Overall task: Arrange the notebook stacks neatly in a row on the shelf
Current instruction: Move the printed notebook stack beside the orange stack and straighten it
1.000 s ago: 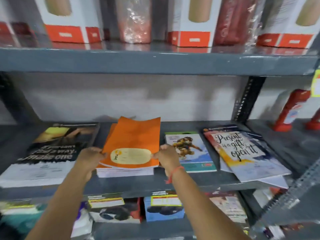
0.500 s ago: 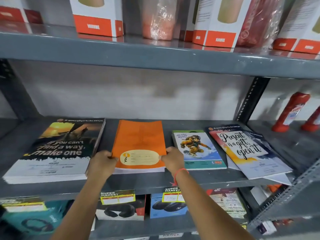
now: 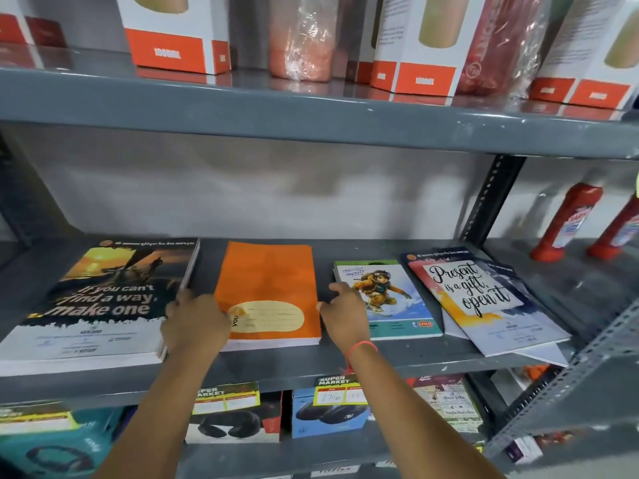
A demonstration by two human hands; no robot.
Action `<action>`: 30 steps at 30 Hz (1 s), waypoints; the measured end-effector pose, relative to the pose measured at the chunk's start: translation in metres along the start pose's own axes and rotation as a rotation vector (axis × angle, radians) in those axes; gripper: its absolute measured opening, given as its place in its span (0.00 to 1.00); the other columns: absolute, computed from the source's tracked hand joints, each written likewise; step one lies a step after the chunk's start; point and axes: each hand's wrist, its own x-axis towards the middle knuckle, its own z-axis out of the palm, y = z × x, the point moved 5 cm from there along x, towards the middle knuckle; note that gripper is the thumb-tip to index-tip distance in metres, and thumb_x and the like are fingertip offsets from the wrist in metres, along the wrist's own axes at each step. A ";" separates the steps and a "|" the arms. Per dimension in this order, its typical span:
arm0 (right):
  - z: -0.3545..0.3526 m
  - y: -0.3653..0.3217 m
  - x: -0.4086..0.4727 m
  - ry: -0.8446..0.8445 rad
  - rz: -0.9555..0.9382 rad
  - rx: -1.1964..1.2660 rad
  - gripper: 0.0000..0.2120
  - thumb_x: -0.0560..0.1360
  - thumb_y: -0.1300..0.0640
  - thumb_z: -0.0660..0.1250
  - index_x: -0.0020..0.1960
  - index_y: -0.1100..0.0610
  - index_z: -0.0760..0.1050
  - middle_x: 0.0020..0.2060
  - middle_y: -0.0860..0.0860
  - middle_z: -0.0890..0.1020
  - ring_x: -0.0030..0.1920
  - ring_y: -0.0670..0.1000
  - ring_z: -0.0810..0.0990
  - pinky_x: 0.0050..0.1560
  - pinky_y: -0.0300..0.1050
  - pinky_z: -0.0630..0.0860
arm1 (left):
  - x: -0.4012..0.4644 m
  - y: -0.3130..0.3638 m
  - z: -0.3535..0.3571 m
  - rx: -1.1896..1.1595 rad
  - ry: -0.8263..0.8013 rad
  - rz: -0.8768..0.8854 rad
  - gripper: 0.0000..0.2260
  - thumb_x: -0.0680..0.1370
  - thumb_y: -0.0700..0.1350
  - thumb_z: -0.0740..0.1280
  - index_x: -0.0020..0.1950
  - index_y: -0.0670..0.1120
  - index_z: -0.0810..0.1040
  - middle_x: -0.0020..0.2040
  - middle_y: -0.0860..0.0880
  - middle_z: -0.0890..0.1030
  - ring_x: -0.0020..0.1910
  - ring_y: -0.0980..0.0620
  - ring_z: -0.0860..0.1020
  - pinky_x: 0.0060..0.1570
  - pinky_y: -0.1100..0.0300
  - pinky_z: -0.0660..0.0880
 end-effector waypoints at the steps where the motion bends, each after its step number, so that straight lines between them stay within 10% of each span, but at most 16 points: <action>1: -0.012 0.003 0.003 0.054 -0.014 -0.019 0.18 0.74 0.61 0.62 0.64 0.58 0.71 0.59 0.58 0.76 0.57 0.57 0.77 0.54 0.44 0.73 | -0.007 0.018 -0.005 -0.005 0.049 0.061 0.15 0.76 0.48 0.60 0.57 0.42 0.77 0.61 0.39 0.73 0.61 0.38 0.70 0.56 0.45 0.72; 5: -0.072 0.033 0.019 0.287 0.027 0.031 0.14 0.75 0.64 0.56 0.55 0.59 0.77 0.54 0.59 0.81 0.51 0.60 0.80 0.46 0.43 0.75 | -0.039 0.100 -0.002 -0.365 0.046 0.260 0.13 0.76 0.45 0.61 0.55 0.44 0.80 0.58 0.40 0.77 0.56 0.40 0.76 0.53 0.51 0.73; 9: -0.148 0.088 0.032 0.472 0.106 0.045 0.13 0.74 0.65 0.58 0.56 0.61 0.78 0.53 0.61 0.82 0.52 0.61 0.79 0.42 0.42 0.68 | -0.092 0.201 0.038 -0.609 -0.305 0.472 0.12 0.75 0.42 0.60 0.44 0.41 0.83 0.46 0.43 0.84 0.46 0.45 0.80 0.44 0.56 0.73; 15: -0.233 0.185 0.050 0.268 0.305 -0.200 0.14 0.76 0.64 0.55 0.57 0.66 0.75 0.57 0.63 0.79 0.58 0.62 0.77 0.54 0.50 0.73 | -0.162 0.308 0.120 -0.658 -0.800 0.389 0.09 0.74 0.46 0.64 0.37 0.43 0.74 0.30 0.45 0.72 0.30 0.49 0.70 0.35 0.59 0.62; 30: -0.291 0.272 0.088 -0.036 0.462 -0.462 0.17 0.77 0.63 0.55 0.64 0.66 0.71 0.64 0.60 0.76 0.64 0.59 0.74 0.61 0.48 0.72 | -0.173 0.354 0.164 -0.977 -0.490 -0.043 0.07 0.71 0.35 0.59 0.37 0.40 0.75 0.30 0.45 0.71 0.31 0.47 0.69 0.34 0.57 0.62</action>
